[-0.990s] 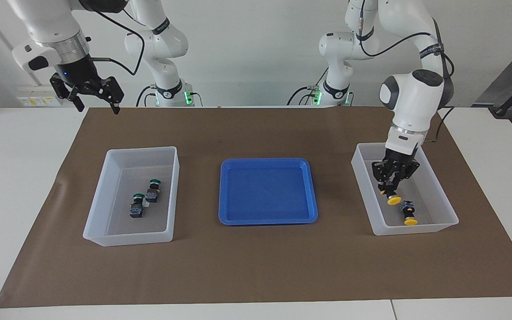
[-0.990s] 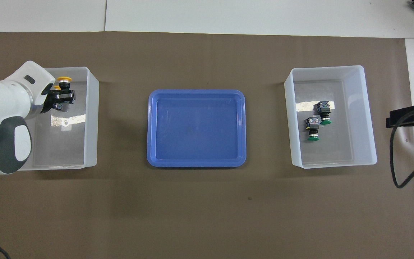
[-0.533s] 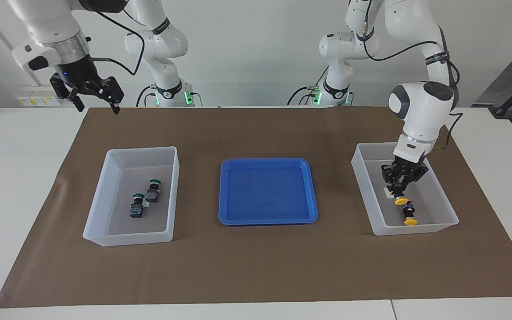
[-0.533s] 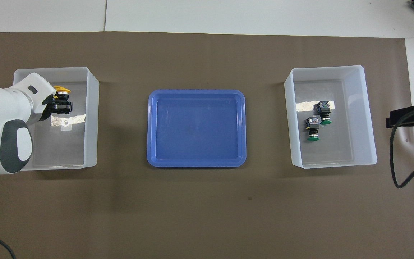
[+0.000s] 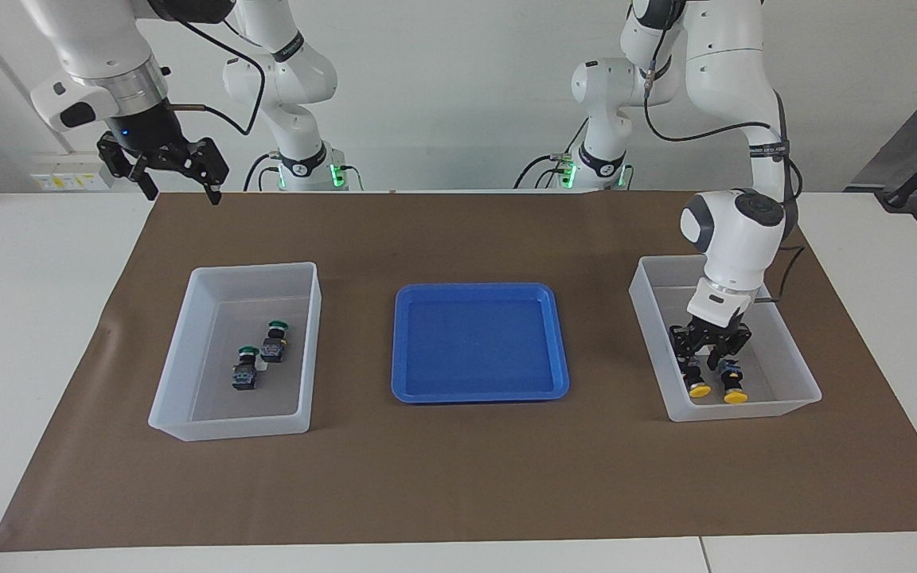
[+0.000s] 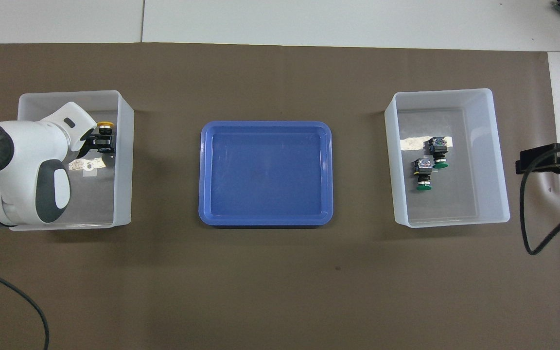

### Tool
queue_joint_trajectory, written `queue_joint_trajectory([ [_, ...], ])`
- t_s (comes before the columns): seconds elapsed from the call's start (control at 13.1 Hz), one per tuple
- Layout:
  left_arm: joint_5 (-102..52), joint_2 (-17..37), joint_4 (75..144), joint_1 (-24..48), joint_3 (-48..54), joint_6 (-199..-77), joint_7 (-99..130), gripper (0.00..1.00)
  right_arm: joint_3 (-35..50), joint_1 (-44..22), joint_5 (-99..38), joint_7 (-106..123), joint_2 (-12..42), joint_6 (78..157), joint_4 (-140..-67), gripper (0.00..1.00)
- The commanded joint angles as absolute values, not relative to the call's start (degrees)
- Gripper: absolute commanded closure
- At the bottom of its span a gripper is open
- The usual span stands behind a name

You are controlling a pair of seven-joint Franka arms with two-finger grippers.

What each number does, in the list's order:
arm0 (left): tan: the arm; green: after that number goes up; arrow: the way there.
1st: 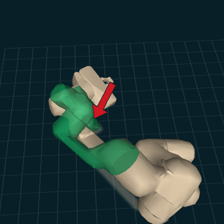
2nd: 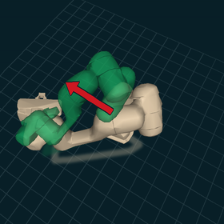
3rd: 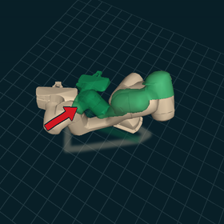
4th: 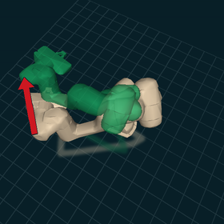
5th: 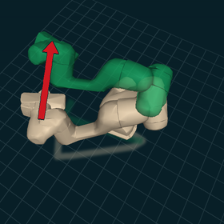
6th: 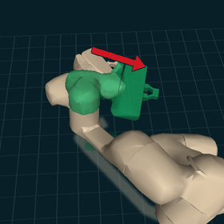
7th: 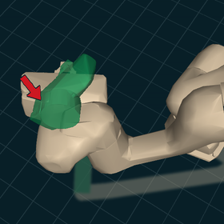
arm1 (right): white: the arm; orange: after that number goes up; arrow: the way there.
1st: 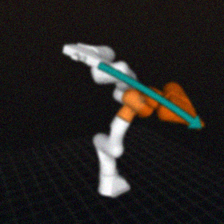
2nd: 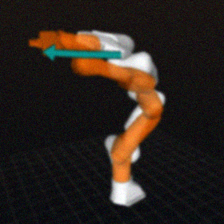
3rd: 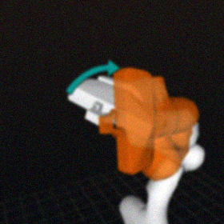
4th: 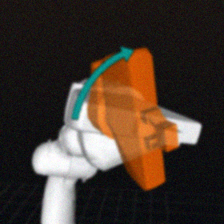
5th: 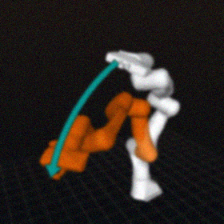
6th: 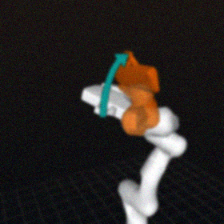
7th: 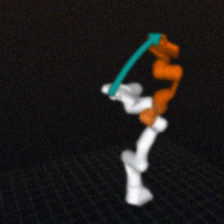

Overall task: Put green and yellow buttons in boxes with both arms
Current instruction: 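Lower the yellow button into the bin and open the left gripper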

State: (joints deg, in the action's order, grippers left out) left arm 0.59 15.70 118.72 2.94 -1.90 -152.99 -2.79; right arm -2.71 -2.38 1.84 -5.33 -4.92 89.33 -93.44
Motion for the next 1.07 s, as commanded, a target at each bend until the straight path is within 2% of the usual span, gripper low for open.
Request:
queue_joint_trajectory([
  [0.0,1.58,9.87,118.3,2.29,-1.67,-145.76,-3.78,0.0,-2.37,-2.11,0.79,-6.42,-6.24,88.59,-95.01,0.0],
  [0.23,1.58,0.82,118.3,2.2,-1.76,-133.29,-4.13,0.0,-2.37,-2.11,0.79,-6.15,-6.5,88.59,-94.66,0.0],
  [0.46,1.58,-5.61,117.08,1.67,-1.76,-125.01,-4.66,0.0,-2.37,-2.02,0.79,-6.15,-6.85,88.42,-94.66,0.0],
  [0.61,1.58,-4.58,109.21,2.37,-1.67,-115.98,-4.4,0.0,-2.37,-2.11,0.79,-6.06,-7.21,88.59,-94.66,0.0],
  [0.84,1.58,0.78,94.26,2.46,-1.41,-102.43,-4.39,0.0,-2.11,-2.11,0.88,-5.98,-7.29,88.59,-94.83,0.0],
  [0.99,1.58,0.36,92.11,2.46,-1.23,-98.28,-4.39,0.0,-2.11,-2.11,0.88,-5.98,-7.38,88.33,-94.92,0.0],
])
